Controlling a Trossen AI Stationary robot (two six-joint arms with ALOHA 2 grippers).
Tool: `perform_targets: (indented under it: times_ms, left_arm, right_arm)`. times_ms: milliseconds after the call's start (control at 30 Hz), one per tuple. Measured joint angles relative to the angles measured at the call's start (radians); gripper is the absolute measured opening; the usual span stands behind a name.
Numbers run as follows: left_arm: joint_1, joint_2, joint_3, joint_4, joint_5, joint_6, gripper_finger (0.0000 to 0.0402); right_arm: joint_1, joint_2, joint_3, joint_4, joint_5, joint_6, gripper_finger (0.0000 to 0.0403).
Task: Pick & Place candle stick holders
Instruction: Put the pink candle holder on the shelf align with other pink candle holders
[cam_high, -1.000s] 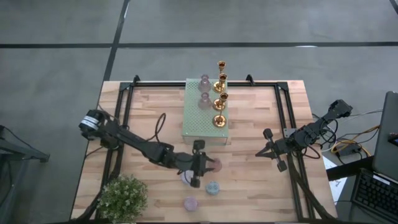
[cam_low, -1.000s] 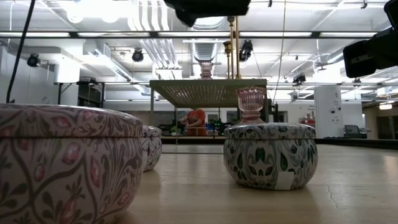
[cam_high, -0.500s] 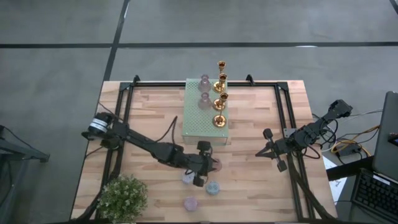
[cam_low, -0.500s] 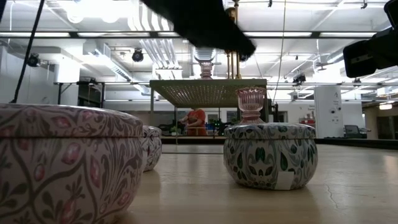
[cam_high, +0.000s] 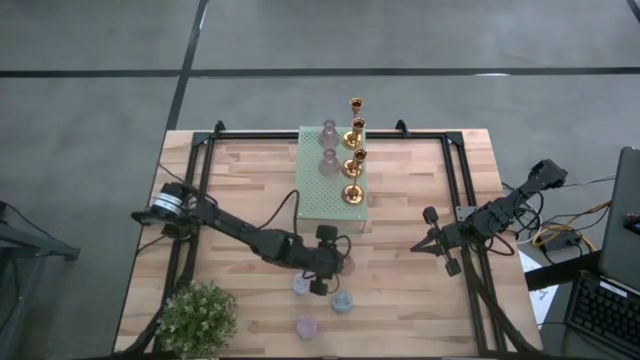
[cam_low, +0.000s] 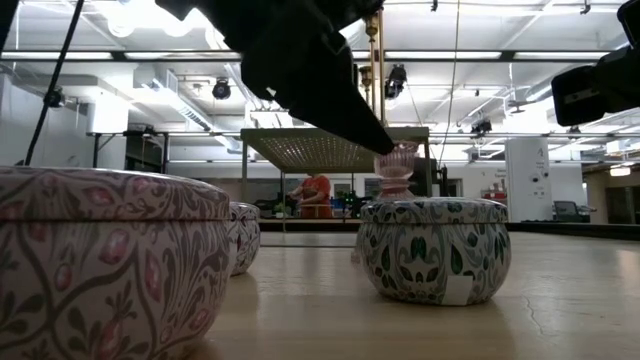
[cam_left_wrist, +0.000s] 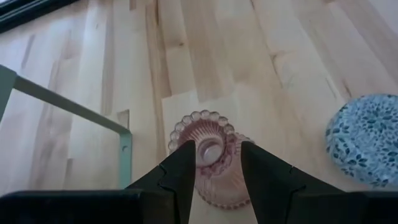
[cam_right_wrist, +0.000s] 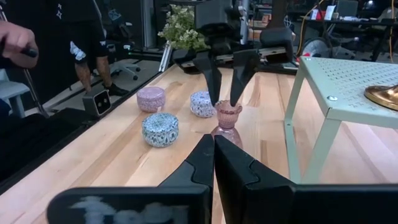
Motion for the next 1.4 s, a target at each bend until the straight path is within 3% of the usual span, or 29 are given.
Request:
perform_targets:
  times_ms: [367, 900, 1400]
  left_arm:
    - [0.010, -0.004, 0.014, -0.142, 0.010, -0.027, 0.0118]
    - [0.006, -0.005, 0.012, -0.159, 0.007, -0.052, 0.0033]
    - [-0.018, -0.065, 0.007, -0.176, 0.028, -0.062, 0.0023]
  right_arm:
    - [0.000, 0.003, 0.000, 0.000, 0.002, 0.000, 0.0008]
    - [0.000, 0.003, 0.000, 0.000, 0.001, 0.000, 0.0008]
    - [0.000, 0.003, 0.000, 0.001, 0.000, 0.000, 0.0008]
